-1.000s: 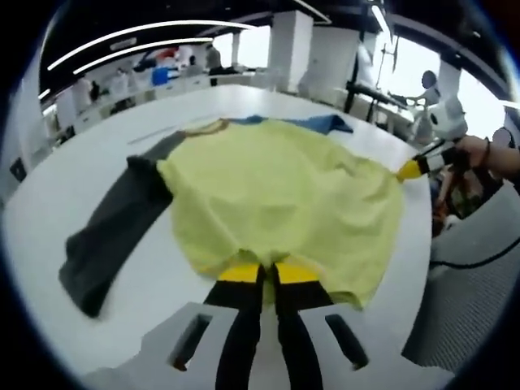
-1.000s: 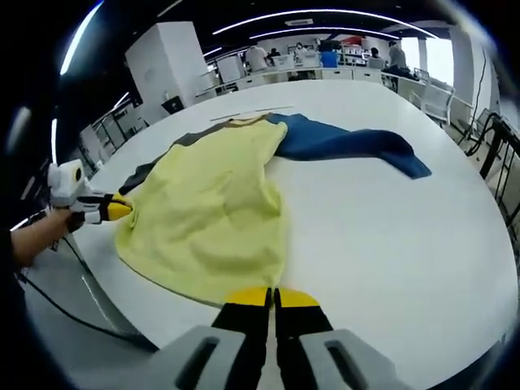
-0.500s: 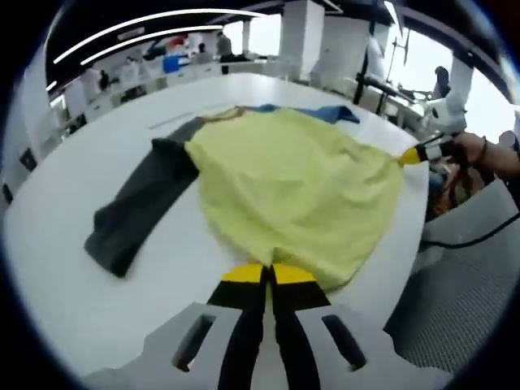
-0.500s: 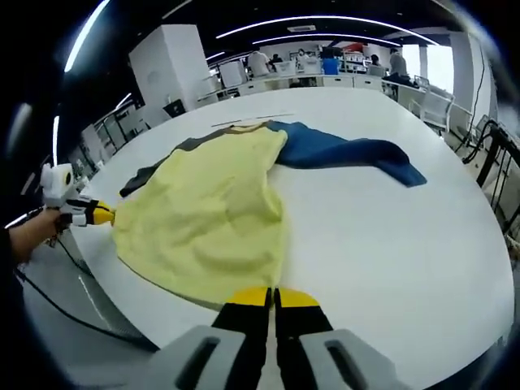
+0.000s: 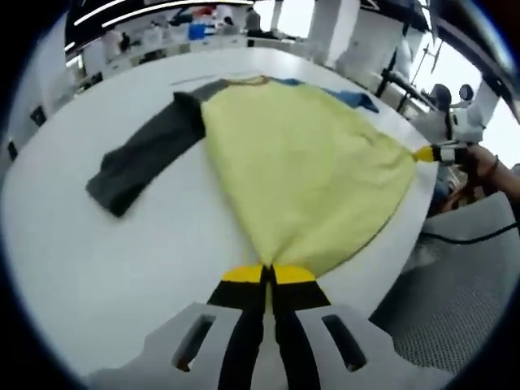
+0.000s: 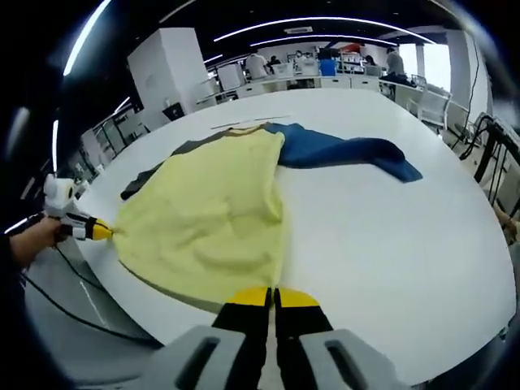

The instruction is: Fold the garment on the visible template until the final outline fits inside the template.

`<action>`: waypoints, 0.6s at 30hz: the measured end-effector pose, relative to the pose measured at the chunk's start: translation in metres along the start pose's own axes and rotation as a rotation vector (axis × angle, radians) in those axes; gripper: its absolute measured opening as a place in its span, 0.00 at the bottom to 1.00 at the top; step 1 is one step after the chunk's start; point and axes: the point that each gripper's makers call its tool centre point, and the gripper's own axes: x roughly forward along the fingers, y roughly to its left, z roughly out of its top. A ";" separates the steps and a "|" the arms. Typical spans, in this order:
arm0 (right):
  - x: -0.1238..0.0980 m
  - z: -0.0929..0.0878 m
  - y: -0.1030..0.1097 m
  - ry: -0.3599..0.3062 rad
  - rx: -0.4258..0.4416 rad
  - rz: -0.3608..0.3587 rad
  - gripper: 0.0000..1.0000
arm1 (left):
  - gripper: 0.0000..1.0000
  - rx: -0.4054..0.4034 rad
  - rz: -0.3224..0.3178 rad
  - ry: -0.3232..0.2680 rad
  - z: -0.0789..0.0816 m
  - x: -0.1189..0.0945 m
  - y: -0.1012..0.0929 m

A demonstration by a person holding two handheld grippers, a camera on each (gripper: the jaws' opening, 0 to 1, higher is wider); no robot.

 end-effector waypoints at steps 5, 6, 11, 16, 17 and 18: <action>0.002 -0.006 -0.004 0.007 0.008 -0.006 0.00 | 0.00 -0.022 -0.003 0.016 -0.006 0.001 0.000; 0.002 -0.007 -0.004 0.007 0.010 -0.006 0.00 | 0.00 -0.032 -0.005 0.022 -0.009 0.003 0.003; 0.002 -0.010 -0.004 0.012 0.014 -0.009 0.00 | 0.00 -0.057 -0.005 0.030 -0.013 0.003 -0.003; 0.000 -0.012 0.001 0.019 0.016 -0.010 0.00 | 0.00 -0.092 0.006 0.024 -0.015 0.004 0.002; 0.003 -0.011 -0.004 0.020 0.016 -0.010 0.00 | 0.00 -0.094 0.006 0.021 -0.015 0.004 0.002; 0.004 -0.012 -0.004 0.021 0.015 -0.011 0.00 | 0.00 -0.093 0.006 0.021 -0.015 0.004 0.002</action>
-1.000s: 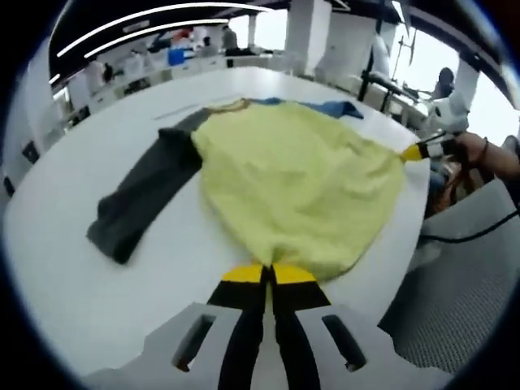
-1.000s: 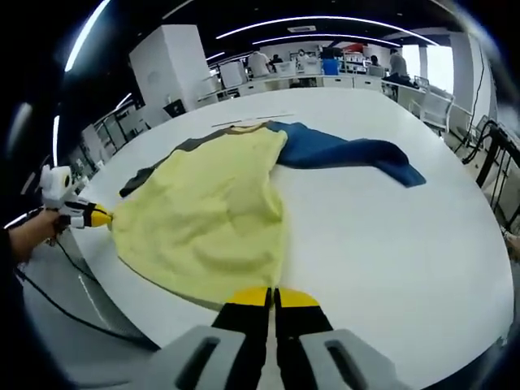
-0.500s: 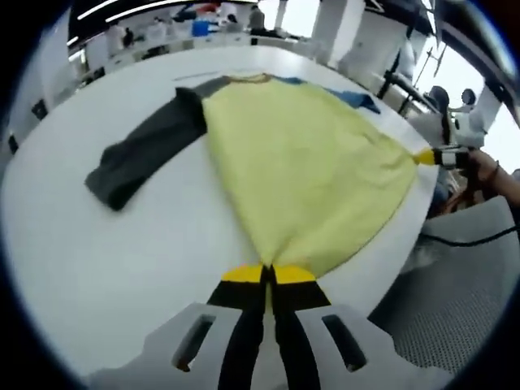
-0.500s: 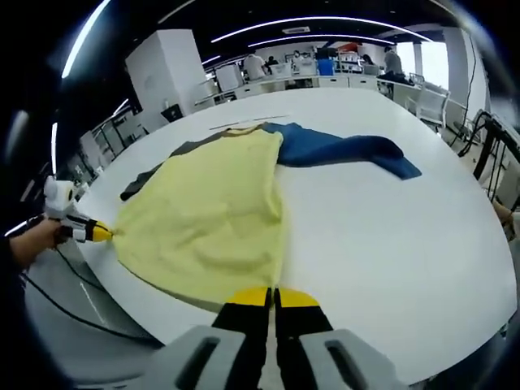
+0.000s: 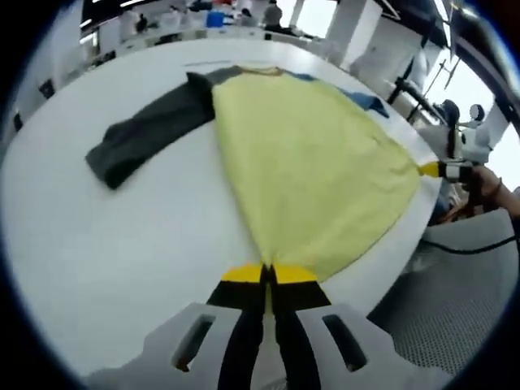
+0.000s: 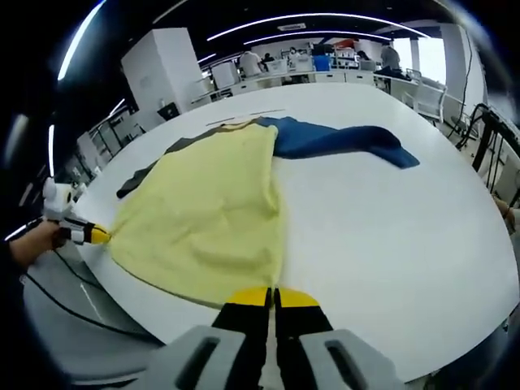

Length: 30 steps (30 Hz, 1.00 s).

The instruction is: Fold the garment on the visible template until the final outline fits inside the template.

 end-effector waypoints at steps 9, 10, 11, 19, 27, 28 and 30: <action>0.001 -0.002 0.000 0.004 0.010 0.011 0.00 | 0.10 0.058 -0.018 -0.017 0.003 0.001 -0.006; 0.001 -0.002 0.000 0.004 0.009 0.014 0.00 | 0.15 0.057 -0.025 -0.023 0.005 0.000 -0.008; 0.001 -0.002 0.000 0.009 0.015 0.020 0.00 | 0.17 0.065 -0.023 -0.021 0.005 -0.002 -0.008; -0.007 0.015 0.000 -0.034 0.020 0.031 0.28 | 0.46 0.057 -0.005 -0.092 0.019 -0.014 -0.002; -0.017 0.046 -0.009 -0.108 0.037 0.009 0.51 | 0.81 0.085 0.027 -0.218 0.046 -0.036 -0.003; -0.016 0.051 -0.014 -0.118 0.041 0.005 0.53 | 0.84 0.088 0.026 -0.226 0.047 -0.037 -0.001; -0.014 0.058 -0.022 -0.122 0.044 -0.003 0.57 | 0.90 0.083 0.025 -0.231 0.049 -0.040 -0.003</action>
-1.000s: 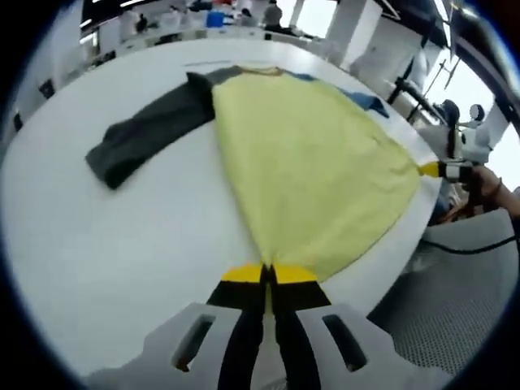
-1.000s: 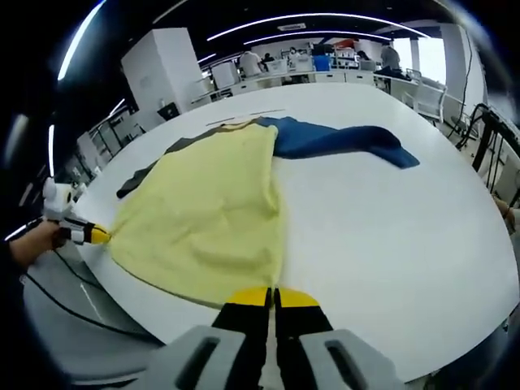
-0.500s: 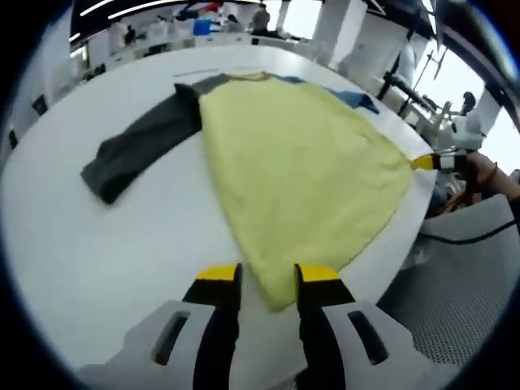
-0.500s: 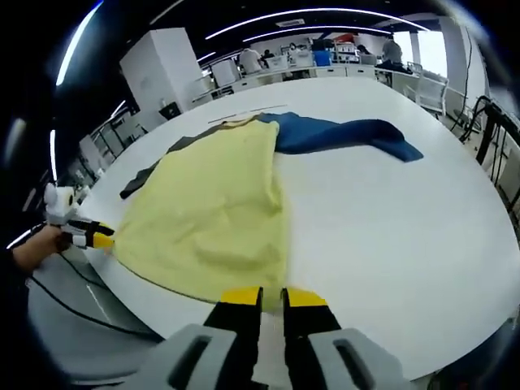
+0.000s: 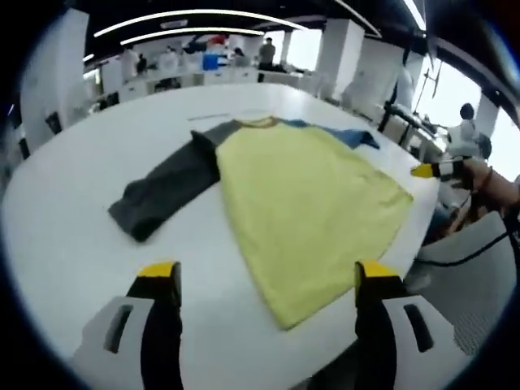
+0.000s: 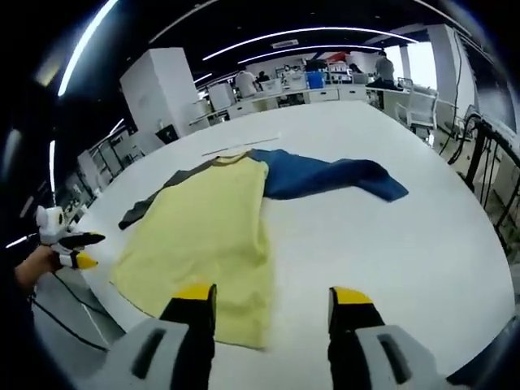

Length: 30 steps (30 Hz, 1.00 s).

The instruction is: Fold the garment on the visible template until the final outline fits inside the template.

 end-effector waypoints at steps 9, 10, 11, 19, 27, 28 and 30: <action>0.006 0.037 -0.034 -0.035 -0.037 -0.054 0.59 | 0.99 0.013 -0.002 -0.039 0.010 -0.009 -0.005; 0.007 0.041 -0.038 -0.041 -0.046 -0.057 0.58 | 0.99 0.016 -0.002 -0.038 0.012 -0.009 -0.008; 0.010 0.046 -0.044 -0.051 -0.054 -0.064 0.56 | 0.99 0.015 0.001 -0.038 0.012 -0.010 -0.008; 0.029 0.076 -0.082 -0.091 -0.089 -0.118 0.49 | 0.99 0.022 0.002 -0.058 0.017 -0.008 -0.001; 0.053 0.086 -0.109 -0.076 -0.114 -0.152 0.42 | 0.99 0.020 0.010 -0.081 0.025 -0.008 0.002; 0.056 0.086 -0.110 -0.076 -0.094 -0.145 0.42 | 0.99 0.025 0.012 -0.086 0.026 -0.008 0.002; 0.062 0.086 -0.111 -0.071 -0.044 -0.121 0.42 | 0.99 0.017 0.010 -0.086 0.027 -0.008 0.003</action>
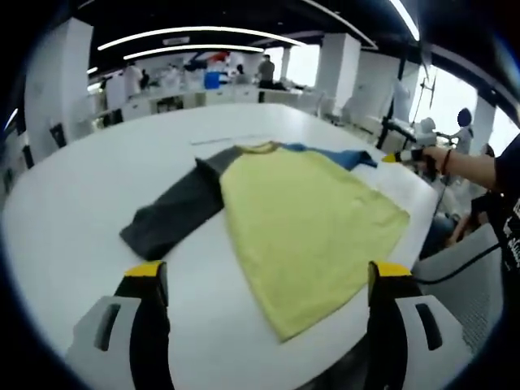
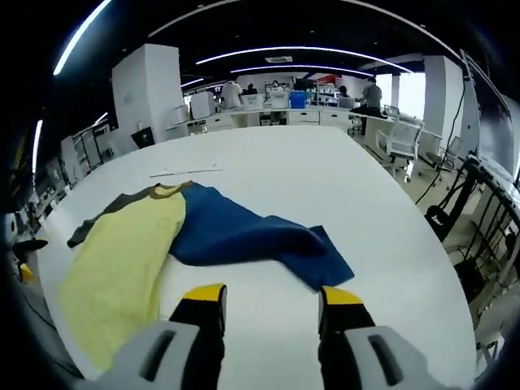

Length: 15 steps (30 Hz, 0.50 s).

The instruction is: Fold the garment on the visible template until the final outline fits inside the template.

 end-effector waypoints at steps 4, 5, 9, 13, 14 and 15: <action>0.010 0.000 -0.006 0.009 -0.004 -0.022 0.38 | 0.99 0.030 0.022 -0.006 0.004 -0.001 0.001; 0.017 0.000 -0.015 0.015 -0.006 -0.027 0.37 | 0.99 0.020 0.022 -0.007 0.005 -0.001 0.001; 0.029 -0.003 -0.028 0.022 0.004 -0.053 0.29 | 0.98 0.034 0.027 -0.008 0.008 -0.001 0.001; 0.030 -0.008 -0.029 0.042 0.045 -0.084 0.23 | 0.97 0.026 0.027 -0.004 0.010 -0.001 -0.001; 0.031 -0.010 -0.031 0.047 0.064 -0.098 0.21 | 0.97 0.028 0.027 -0.004 0.010 -0.001 -0.002; 0.033 -0.010 -0.034 0.046 0.072 -0.098 0.19 | 0.97 0.028 0.027 -0.004 0.010 -0.001 -0.002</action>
